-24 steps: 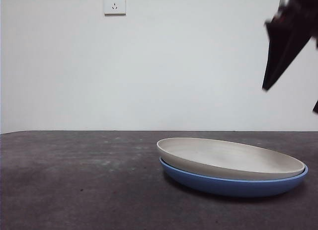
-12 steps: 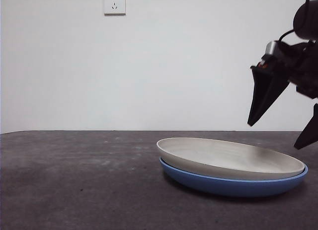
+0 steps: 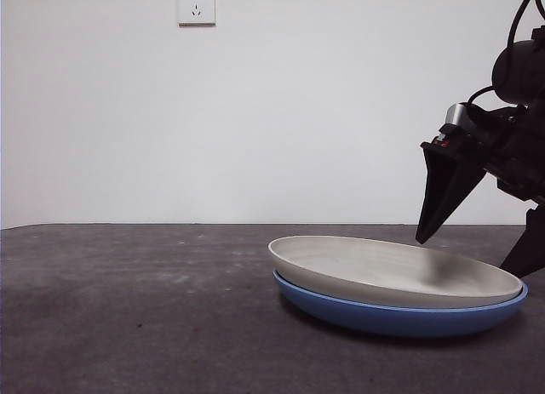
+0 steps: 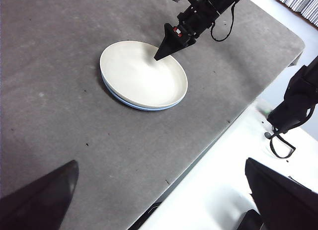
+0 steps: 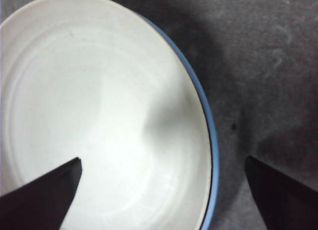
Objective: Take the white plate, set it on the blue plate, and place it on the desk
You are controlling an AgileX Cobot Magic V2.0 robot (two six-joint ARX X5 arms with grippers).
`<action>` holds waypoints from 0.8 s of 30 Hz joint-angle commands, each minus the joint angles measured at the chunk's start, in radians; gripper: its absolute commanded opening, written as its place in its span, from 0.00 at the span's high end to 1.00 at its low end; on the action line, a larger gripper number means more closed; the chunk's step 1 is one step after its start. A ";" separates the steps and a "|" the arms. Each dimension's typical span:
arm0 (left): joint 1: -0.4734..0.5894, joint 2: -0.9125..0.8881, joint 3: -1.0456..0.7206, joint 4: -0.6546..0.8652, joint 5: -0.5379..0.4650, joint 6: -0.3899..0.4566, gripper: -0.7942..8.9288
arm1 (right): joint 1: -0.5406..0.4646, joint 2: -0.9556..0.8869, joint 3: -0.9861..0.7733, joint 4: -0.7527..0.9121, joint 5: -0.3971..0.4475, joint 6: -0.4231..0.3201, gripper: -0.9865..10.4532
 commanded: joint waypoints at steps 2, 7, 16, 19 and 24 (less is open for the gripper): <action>-0.003 0.002 0.008 0.010 -0.003 -0.004 0.32 | 0.001 0.042 0.005 0.003 -0.003 -0.014 0.57; -0.003 0.002 0.008 0.010 -0.003 -0.015 0.32 | 0.001 0.056 0.005 -0.001 0.006 -0.007 0.79; -0.003 0.002 0.008 0.004 -0.003 -0.023 0.32 | -0.002 0.053 0.011 -0.014 0.056 0.010 0.90; -0.003 0.002 0.008 0.004 -0.003 -0.023 0.32 | -0.002 0.044 0.035 -0.042 0.047 0.011 0.90; -0.003 0.002 0.008 0.011 -0.003 -0.023 0.32 | 0.011 0.017 0.099 -0.094 0.020 0.017 0.90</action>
